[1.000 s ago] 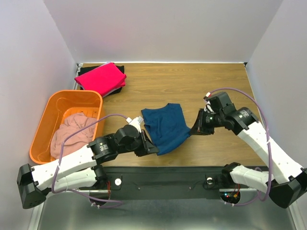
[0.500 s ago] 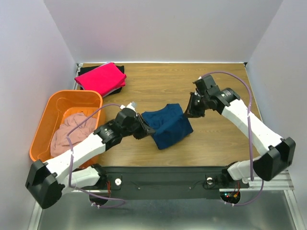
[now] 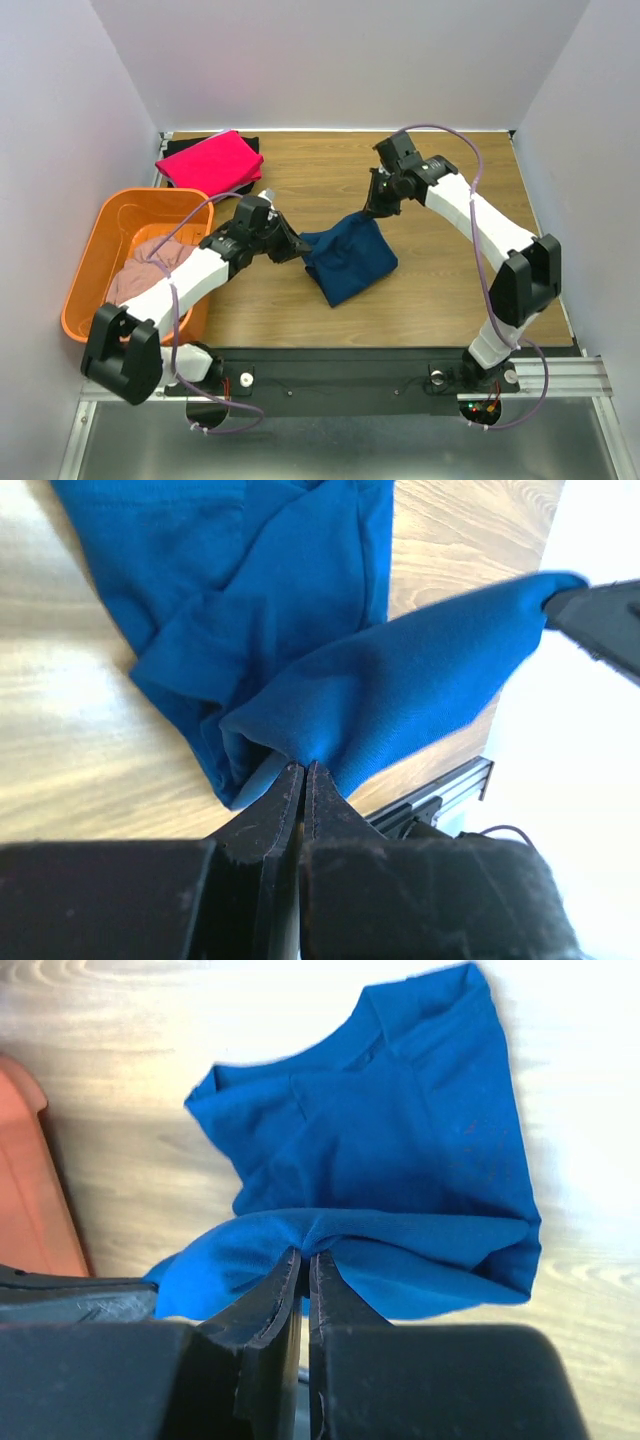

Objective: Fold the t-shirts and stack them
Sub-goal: Fold the tshirt, then neatly place the folded tshirt to the corner

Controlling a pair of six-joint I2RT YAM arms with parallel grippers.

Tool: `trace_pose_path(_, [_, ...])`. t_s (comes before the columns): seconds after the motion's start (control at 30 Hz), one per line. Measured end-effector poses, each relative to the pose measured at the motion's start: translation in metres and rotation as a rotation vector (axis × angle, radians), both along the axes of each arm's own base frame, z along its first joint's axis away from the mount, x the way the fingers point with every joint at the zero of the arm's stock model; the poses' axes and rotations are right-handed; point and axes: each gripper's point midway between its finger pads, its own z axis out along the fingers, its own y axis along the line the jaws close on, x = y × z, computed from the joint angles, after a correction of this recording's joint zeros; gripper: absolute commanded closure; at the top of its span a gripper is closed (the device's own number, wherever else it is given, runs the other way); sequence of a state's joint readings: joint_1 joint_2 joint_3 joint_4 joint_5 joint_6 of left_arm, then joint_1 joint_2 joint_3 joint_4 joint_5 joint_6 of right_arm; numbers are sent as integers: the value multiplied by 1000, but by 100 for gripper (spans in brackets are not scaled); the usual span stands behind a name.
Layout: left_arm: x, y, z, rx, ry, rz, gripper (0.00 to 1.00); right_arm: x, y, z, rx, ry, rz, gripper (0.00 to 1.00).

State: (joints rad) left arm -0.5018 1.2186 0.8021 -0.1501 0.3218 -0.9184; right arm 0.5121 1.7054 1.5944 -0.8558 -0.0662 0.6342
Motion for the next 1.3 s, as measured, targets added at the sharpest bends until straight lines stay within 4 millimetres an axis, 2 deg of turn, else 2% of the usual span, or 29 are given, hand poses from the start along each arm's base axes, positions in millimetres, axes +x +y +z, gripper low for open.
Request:
trace_pose_path(0.3, [33, 8, -19, 36, 31, -12, 100, 41, 9, -19, -38, -6, 12, 99])
trace_pose_path(0.33, [36, 10, -21, 37, 36, -11, 85, 45, 9, -23, -44, -4, 13, 99])
trace_pose_path(0.37, [38, 11, -24, 40, 39, -11, 72, 49, 9, -26, -48, 0, 11, 94])
trace_pose_path(0.4, [44, 12, -28, 45, 48, -9, 44, 52, 9, -30, -53, 5, 9, 74])
trace_pose_path(0.47, [54, 17, -35, 68, 56, -4, 21, 64, 7, -40, -64, 15, 1, 52])
trace_pose_path(0.5, [58, 18, -36, 76, 58, 1, 5, 70, 6, -43, -70, 14, -2, 40])
trace_pose_path(0.53, [64, 21, -37, 86, 54, 8, 2, 77, 4, -46, -71, 12, -11, 38])
trace_pose_path(0.63, [83, 31, -30, 135, 26, 35, 2, 95, -2, -42, -72, -10, -30, 29])
trace_pose_path(0.73, [114, 37, -2, 171, -71, 68, 1, 115, -6, -18, -53, -83, -44, 29])
trace_pose_path(0.8, [122, 38, 9, 174, -114, 74, 2, 120, -9, -5, -45, -123, -49, 29])
trace_pose_path(0.87, [121, 39, 10, 175, -128, 75, 1, 117, -11, 3, -41, -141, -45, 29])
trace_pose_path(1.0, [98, 44, -15, 193, -84, 66, 1, 99, -15, 8, -34, -141, -23, 29])
trace_pose_path(1.13, [67, 48, -41, 215, -26, 49, 1, 64, -24, -14, -40, -72, 8, 29])
trace_pose_path(1.3, [33, 43, -54, 194, -20, 22, 1, 30, -27, -47, -28, 14, 45, 29])
